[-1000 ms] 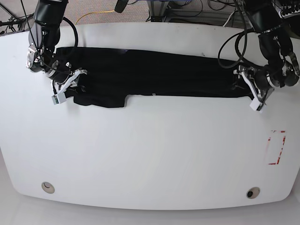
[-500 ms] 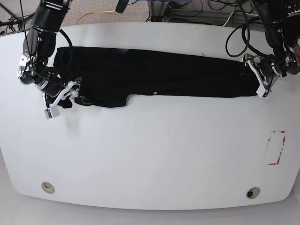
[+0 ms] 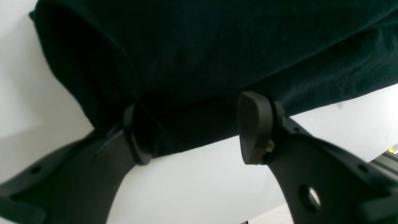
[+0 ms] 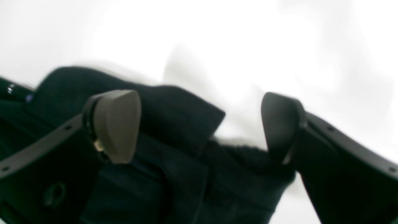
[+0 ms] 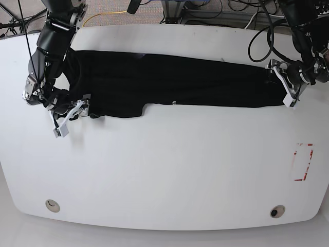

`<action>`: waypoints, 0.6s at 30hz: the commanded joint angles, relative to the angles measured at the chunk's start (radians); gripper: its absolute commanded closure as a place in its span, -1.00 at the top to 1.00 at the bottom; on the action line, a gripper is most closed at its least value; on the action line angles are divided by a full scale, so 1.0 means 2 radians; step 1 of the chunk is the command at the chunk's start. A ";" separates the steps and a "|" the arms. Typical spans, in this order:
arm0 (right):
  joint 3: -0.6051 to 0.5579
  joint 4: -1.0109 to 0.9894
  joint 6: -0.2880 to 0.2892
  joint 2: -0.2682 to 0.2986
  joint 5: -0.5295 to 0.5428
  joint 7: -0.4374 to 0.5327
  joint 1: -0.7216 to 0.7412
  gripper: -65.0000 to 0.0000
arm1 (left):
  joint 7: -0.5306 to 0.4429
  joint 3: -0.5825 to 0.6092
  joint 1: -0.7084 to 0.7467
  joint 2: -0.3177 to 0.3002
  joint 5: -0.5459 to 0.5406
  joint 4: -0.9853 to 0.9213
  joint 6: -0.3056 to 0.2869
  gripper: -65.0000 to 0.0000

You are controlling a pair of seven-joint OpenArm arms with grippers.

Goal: Fold the T-shirt properly
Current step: 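Regrip the strip end with the right gripper and tug it straight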

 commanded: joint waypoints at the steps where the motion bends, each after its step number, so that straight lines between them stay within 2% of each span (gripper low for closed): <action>1: 0.002 0.007 0.003 0.007 0.014 0.001 0.010 0.77 | -0.003 -0.002 -0.005 -0.007 -0.003 0.008 0.000 0.16; 8: -0.027 0.007 0.003 -0.012 0.014 -0.014 0.010 0.77 | -0.003 -0.002 -0.005 -0.007 -0.003 0.008 0.000 0.16; 10: -0.028 0.007 0.003 -0.017 0.014 -0.014 0.010 0.69 | -0.003 -0.002 -0.005 -0.007 -0.003 0.008 0.000 0.16; 13: -0.029 0.008 0.003 -0.026 0.014 -0.014 0.010 0.42 | -0.003 -0.002 -0.005 -0.007 -0.003 0.008 0.000 0.16; 18: -0.029 0.008 0.003 -0.030 0.014 -0.014 0.014 -0.25 | -0.003 -0.002 -0.005 -0.007 0.000 0.008 0.000 0.16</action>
